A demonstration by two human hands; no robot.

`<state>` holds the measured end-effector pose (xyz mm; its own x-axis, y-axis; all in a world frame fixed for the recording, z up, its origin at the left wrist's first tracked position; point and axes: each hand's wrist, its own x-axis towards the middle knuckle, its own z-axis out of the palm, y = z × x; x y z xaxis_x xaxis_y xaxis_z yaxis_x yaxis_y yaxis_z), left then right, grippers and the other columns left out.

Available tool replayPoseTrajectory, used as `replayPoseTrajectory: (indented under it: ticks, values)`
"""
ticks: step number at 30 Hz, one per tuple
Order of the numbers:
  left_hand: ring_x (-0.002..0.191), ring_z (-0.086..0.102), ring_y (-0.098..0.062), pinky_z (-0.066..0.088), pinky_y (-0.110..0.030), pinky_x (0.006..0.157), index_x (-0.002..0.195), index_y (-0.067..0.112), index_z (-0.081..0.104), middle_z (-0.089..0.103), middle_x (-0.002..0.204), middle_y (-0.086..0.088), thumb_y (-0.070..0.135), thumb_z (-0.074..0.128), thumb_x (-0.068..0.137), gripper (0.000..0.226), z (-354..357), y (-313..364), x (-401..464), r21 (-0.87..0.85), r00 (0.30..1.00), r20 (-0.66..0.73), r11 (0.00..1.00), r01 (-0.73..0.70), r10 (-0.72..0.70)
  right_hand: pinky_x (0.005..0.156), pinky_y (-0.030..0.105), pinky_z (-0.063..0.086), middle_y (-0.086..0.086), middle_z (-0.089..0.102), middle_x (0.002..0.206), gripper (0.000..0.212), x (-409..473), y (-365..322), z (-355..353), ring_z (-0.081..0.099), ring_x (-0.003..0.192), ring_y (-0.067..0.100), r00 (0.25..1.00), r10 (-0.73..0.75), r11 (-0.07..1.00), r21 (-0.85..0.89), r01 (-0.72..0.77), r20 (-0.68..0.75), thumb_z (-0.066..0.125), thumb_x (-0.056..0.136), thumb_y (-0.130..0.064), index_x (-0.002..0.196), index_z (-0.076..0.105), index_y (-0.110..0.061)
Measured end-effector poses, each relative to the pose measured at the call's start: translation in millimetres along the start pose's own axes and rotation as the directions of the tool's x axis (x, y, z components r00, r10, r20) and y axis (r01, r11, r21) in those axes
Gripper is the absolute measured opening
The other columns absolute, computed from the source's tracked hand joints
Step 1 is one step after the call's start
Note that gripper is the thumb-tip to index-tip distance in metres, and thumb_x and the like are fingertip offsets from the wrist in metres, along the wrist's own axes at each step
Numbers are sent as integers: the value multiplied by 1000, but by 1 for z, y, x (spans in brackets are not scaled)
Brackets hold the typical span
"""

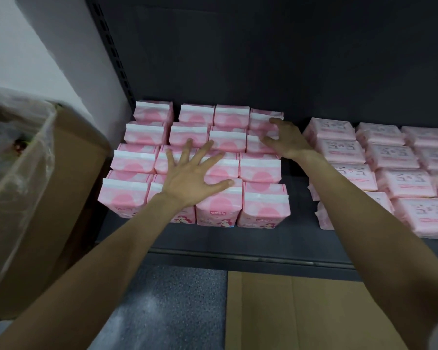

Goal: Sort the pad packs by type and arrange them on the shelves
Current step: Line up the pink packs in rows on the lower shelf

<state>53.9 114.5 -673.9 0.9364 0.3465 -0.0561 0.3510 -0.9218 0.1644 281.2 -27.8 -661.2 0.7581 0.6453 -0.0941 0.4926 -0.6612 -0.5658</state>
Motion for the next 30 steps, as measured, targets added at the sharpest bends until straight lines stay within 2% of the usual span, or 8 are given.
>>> replayPoseTrajectory:
  ticks: [3, 9, 13, 19, 22, 26, 28, 30]
  values:
    - [147, -13, -21, -10, -64, 111, 146, 52, 11, -2, 158, 20, 90, 9, 68, 86, 2, -1, 1, -15, 1000, 1, 1000, -17, 17, 94, 18, 27, 10, 36, 148, 62, 2, -3, 8, 38, 132, 24, 999, -33, 999, 2, 33, 14, 59, 91, -35, 146, 34, -17]
    - [147, -11, -18, -9, -66, 111, 146, 52, 10, 0, 158, 20, 89, 8, 69, 86, 3, -1, 1, -18, 999, -2, 999, -44, 44, 97, 23, 30, 12, 36, 147, 61, 6, -8, 12, 41, 129, 26, 997, -70, 998, -1, 70, 42, 59, 92, -34, 145, 34, -20]
    - [147, -11, -18, -10, -65, 111, 146, 51, 9, -2, 158, 20, 89, 7, 68, 86, 3, 1, 2, -22, 999, 15, 999, -40, 40, 92, 21, 30, 14, 32, 147, 59, 5, -12, 15, 42, 128, 27, 997, -43, 999, -4, 44, 65, 56, 94, -35, 146, 31, -22]
    - [147, -9, -18, -9, -64, 111, 146, 50, 12, 2, 159, 18, 88, 9, 69, 87, 1, -3, 1, -40, 999, 5, 999, -35, 35, 107, 30, 27, 4, 13, 159, 66, -30, -18, 2, 25, 142, 24, 997, 40, 969, 240, -54, 63, 47, 94, -50, 150, 17, -30]
    - [148, 1, -22, -4, -64, 113, 145, 49, 22, 13, 159, 11, 87, 14, 71, 83, -3, -1, -1, -70, 998, -42, 997, -43, 40, 105, 25, 20, 2, 9, 160, 66, -79, -14, 3, 21, 143, 18, 1000, -9, 965, 262, 2, 27, 45, 93, -53, 150, 18, -33]
    - [145, 16, -24, -3, -59, 114, 142, 43, 35, 30, 154, 7, 86, 22, 71, 84, -19, -2, -22, -43, 974, -225, 998, -45, 34, 108, 23, 12, -7, 1, 160, 84, -140, -8, 17, 6, 142, 2, 994, -85, 956, 287, 62, 70, 59, 77, -62, 147, 18, -43]
    - [146, 12, -27, -7, -61, 112, 146, 44, 27, 23, 157, 8, 92, 24, 62, 97, -18, -13, -44, 13, 977, -212, 999, -32, 34, 115, 29, 11, -7, -14, 159, 101, -155, -6, 27, -6, 146, 8, 984, -117, 975, 204, 89, 131, 71, 65, -63, 147, 14, -47]
    - [146, 10, -35, -4, -68, 107, 148, 44, 19, 17, 159, 3, 99, 23, 54, 109, -8, -26, -65, 99, 987, -146, 993, -58, 72, 118, 36, 15, -2, -27, 155, 113, -160, -5, 38, -7, 147, 19, 979, -130, 991, 61, 121, 160, 82, 59, -53, 148, 12, -44]
